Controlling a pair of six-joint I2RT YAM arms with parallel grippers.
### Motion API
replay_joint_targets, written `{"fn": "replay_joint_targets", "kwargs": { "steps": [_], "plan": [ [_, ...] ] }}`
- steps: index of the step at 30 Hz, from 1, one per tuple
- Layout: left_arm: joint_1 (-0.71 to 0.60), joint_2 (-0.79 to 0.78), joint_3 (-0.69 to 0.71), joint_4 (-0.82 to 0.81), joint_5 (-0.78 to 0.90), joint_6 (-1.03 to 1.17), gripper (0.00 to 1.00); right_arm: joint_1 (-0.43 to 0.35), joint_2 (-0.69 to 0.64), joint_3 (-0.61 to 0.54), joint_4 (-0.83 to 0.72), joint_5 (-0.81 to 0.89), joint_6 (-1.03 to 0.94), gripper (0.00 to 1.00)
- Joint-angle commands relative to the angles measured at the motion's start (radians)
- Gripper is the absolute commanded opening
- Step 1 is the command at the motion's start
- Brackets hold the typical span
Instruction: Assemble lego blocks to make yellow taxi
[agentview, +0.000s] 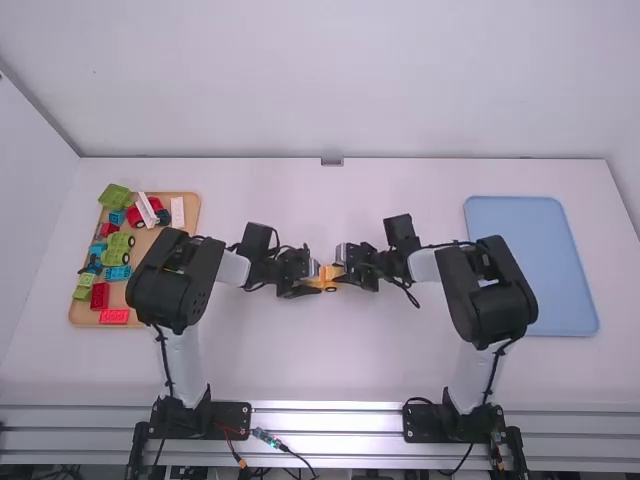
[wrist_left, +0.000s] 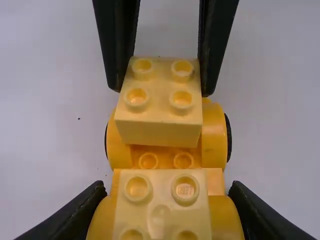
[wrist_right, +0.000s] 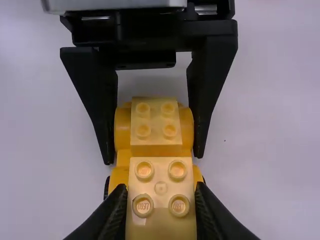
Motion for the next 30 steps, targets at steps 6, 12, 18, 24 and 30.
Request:
{"fn": "replay_joint_targets", "kwargs": {
  "steps": [6,12,18,24,30],
  "plan": [
    [-0.004,0.018,0.007,-0.015,-0.031,0.013,0.50,0.045,-0.032,0.016,-0.006,0.009,-0.018,0.29],
    [-0.008,0.018,0.007,-0.029,-0.030,0.013,0.49,0.050,-0.032,0.016,-0.011,0.007,-0.013,0.29],
    [-0.015,0.018,-0.006,-0.034,-0.024,0.083,0.47,0.051,-0.031,0.016,-0.023,0.004,-0.010,0.29],
    [-0.022,0.018,-0.026,0.015,-0.024,0.080,0.49,0.051,-0.031,0.016,-0.027,-0.018,-0.011,0.32],
    [-0.022,0.018,-0.029,0.017,-0.024,0.080,0.49,0.052,-0.031,0.016,-0.027,-0.019,-0.009,0.53]
  ]
}}
